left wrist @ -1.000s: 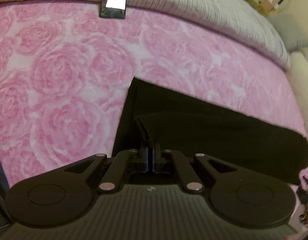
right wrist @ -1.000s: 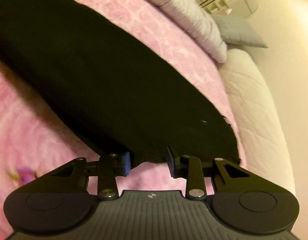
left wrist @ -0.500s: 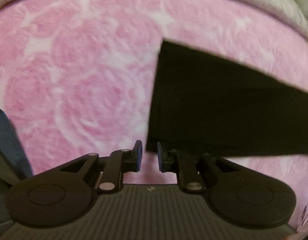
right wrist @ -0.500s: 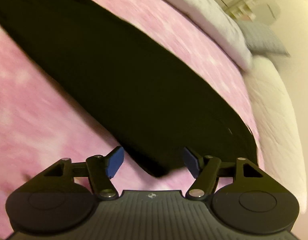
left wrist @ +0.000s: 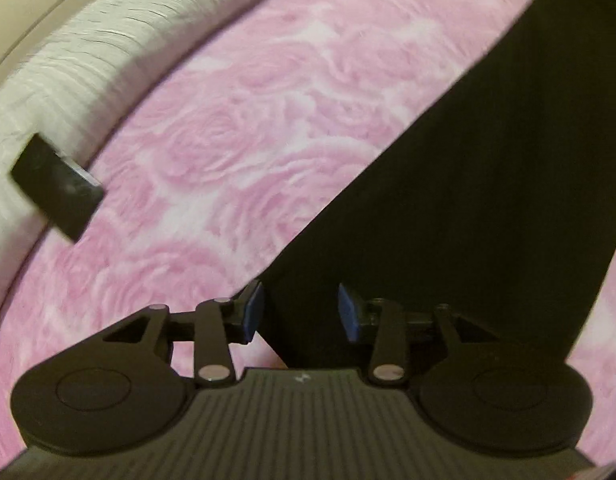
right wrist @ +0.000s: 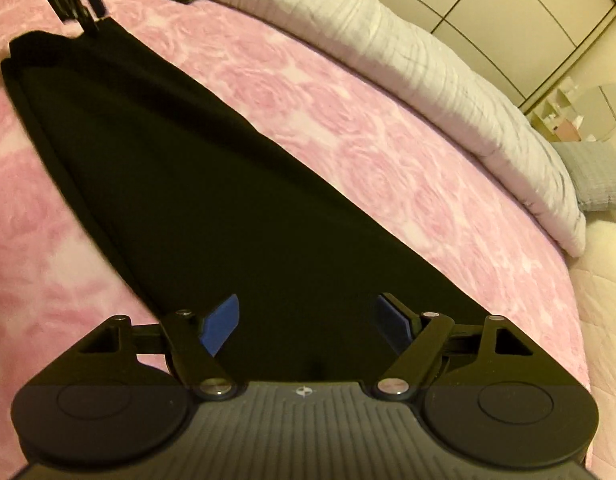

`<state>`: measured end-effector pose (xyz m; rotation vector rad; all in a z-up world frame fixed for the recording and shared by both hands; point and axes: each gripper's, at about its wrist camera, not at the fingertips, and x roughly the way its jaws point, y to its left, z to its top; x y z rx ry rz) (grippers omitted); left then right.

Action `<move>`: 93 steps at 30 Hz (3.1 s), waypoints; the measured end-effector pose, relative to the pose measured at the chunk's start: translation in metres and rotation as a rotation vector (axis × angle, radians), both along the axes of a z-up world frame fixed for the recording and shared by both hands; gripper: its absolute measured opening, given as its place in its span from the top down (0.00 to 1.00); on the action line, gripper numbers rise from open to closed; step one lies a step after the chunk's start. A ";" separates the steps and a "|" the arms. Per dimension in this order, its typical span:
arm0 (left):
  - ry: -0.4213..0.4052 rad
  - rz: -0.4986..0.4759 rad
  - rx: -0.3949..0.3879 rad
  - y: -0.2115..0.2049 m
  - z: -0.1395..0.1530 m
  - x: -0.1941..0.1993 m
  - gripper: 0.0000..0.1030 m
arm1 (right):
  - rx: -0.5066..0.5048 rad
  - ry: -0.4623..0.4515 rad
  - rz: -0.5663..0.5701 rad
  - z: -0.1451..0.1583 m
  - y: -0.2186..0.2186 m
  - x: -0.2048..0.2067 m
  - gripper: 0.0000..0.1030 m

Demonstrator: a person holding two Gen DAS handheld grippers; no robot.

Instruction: Fold clothes

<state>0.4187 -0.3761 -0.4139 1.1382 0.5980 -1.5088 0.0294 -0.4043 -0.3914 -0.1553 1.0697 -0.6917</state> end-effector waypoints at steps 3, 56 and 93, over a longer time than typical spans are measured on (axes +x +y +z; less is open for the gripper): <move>0.038 -0.012 0.018 -0.006 0.002 0.011 0.99 | 0.010 0.010 0.001 -0.005 0.008 0.004 0.25; 0.674 0.731 0.090 0.140 0.021 0.053 1.00 | 0.094 -0.044 0.639 -0.034 0.096 0.188 1.00; 0.917 0.949 0.056 0.139 0.052 0.043 0.96 | 0.059 -0.181 0.457 -0.020 0.134 0.194 0.28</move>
